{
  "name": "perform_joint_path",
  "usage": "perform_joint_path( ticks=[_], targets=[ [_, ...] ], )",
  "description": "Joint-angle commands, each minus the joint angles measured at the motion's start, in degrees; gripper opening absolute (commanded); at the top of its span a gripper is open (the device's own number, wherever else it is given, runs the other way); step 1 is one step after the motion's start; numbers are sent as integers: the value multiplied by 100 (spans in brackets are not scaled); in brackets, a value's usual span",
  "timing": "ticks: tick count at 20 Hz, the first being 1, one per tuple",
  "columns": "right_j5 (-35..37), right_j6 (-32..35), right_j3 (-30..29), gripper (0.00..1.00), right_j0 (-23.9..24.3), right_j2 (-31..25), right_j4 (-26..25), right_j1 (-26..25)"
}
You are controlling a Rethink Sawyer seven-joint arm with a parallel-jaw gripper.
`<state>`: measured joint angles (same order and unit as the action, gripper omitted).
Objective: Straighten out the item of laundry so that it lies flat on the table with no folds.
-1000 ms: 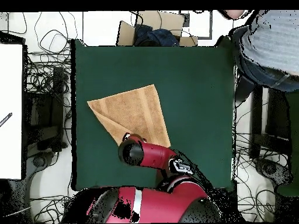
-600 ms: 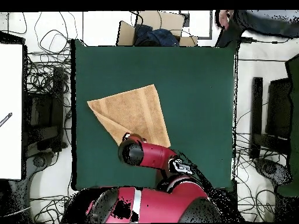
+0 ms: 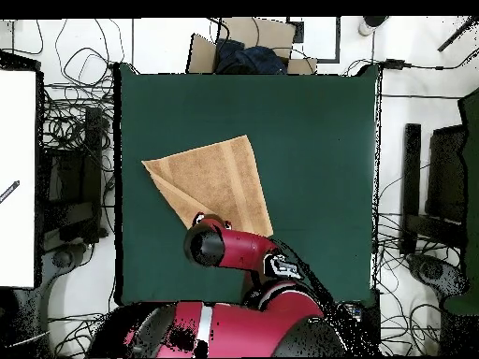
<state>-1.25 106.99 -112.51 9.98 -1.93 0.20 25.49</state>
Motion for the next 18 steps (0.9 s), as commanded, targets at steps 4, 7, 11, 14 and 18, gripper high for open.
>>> perform_joint_path(
  ticks=[4, 7, 11, 14, 18],
  targets=[
    [-143, 1329, -175, 0, -172, 80, 399, 213],
    [18, 1498, -526, 0, -288, -25, 508, 682],
    [254, 1641, -780, 0, -559, 43, 763, 1117],
    [304, 1593, -873, 0, -560, -11, 869, 1236],
    [230, 1496, -949, 0, -424, -185, 916, 1232]
  ],
)
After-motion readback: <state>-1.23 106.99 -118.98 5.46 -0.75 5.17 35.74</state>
